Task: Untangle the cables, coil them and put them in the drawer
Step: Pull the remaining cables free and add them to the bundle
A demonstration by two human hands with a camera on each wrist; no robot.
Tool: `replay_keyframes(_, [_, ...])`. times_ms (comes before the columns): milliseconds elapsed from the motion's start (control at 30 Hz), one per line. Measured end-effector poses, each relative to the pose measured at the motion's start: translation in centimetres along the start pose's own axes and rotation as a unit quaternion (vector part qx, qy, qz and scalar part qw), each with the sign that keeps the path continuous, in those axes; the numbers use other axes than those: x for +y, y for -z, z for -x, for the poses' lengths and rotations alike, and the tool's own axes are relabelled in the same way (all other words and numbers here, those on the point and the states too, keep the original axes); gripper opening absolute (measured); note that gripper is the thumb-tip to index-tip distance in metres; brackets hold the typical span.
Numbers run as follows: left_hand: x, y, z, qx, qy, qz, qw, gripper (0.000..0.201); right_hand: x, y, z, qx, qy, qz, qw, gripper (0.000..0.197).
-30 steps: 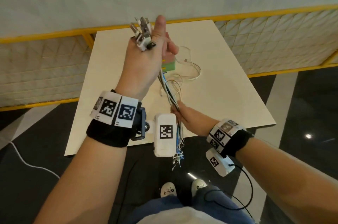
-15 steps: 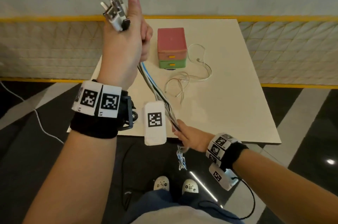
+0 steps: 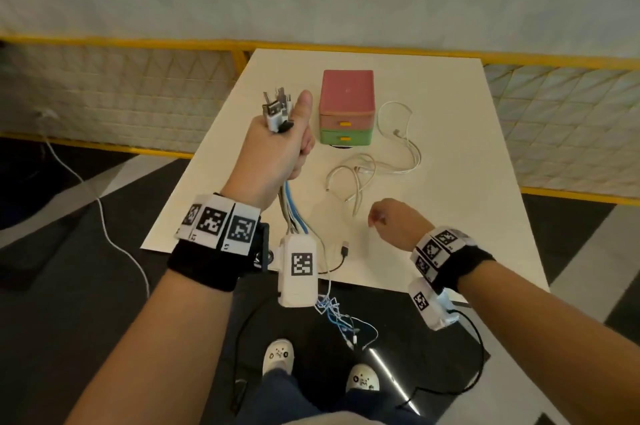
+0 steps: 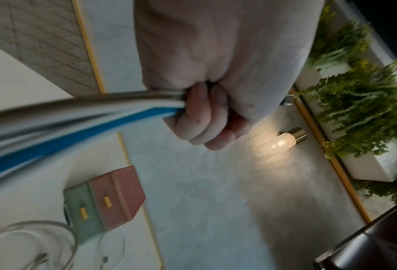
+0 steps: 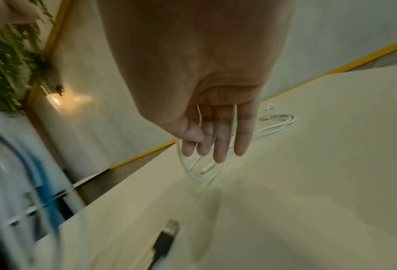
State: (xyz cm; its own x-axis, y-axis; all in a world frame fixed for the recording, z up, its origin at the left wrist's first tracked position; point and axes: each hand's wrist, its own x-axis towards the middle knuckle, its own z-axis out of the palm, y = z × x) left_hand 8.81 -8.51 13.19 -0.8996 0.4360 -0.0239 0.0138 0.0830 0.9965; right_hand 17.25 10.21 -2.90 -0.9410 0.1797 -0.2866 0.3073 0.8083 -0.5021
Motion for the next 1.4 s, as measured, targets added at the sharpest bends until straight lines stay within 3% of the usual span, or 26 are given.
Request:
replay_keyframes(167, [-1.7,-0.1,-1.5,-0.023,0.023,-0.022,0.999,0.057,0.4,0.7,-4.4,0.041,-0.047,0.026,0.998,0.029])
replay_keyframes(367, [-3.6,0.8,-2.7,-0.025,0.047,-0.006,0.999,0.061,0.1,0.1,-8.1,-0.027,-0.046,0.127,0.99,0.058])
replay_keyframes(433, [-4.0,1.0,-3.1,-0.024,0.053,0.003,0.998,0.059,0.5,-0.5,-8.5,-0.037,-0.059,0.154,0.986,0.055])
replay_keyframes(600, [-4.5,1.3,-3.4,-0.008,0.054,0.017,0.998,0.059,1.4,-1.0,-8.5,0.018,-0.075,0.102,0.992,0.034])
replay_keyframes(800, [-4.8,0.4,-3.2,-0.005,0.026,0.057,0.998,0.052,-0.2,2.3,-4.9,0.208,-0.06,0.028,0.976,0.021])
replay_keyframes(900, [-4.8,-1.0,-2.9,-0.018,0.037,0.056,0.998,0.045,-2.3,4.0,-1.9,0.264,-0.019,-0.034,0.964,0.018])
replay_keyframes(967, [-5.0,-2.3,-2.9,-0.021,0.053,0.038,0.998,0.053,-4.2,4.8,0.0,0.291,0.015,-0.051,0.955,0.017])
replay_keyframes(1067, [-5.5,-4.2,-3.2,-0.03,0.075,0.013,0.997,0.059,-6.2,5.6,2.3,0.332,0.048,0.011,0.942,0.022])
replay_keyframes(1233, [-5.3,-5.1,-4.3,-0.012,0.091,-0.003,0.996,0.031,-6.6,6.3,3.3,0.329,0.042,0.077,0.94,0.025])
replay_keyframes(1300, [-5.2,-5.0,-4.3,-0.024,0.088,0.01,0.996,0.033,-6.5,6.4,3.1,0.317,0.035,-0.004,0.948,0.02])
replay_keyframes(1400, [-4.8,-5.2,-3.2,-0.081,0.05,0.027,0.995,0.035,-7.0,6.0,3.4,0.276,0.08,-0.123,0.95,0.01])
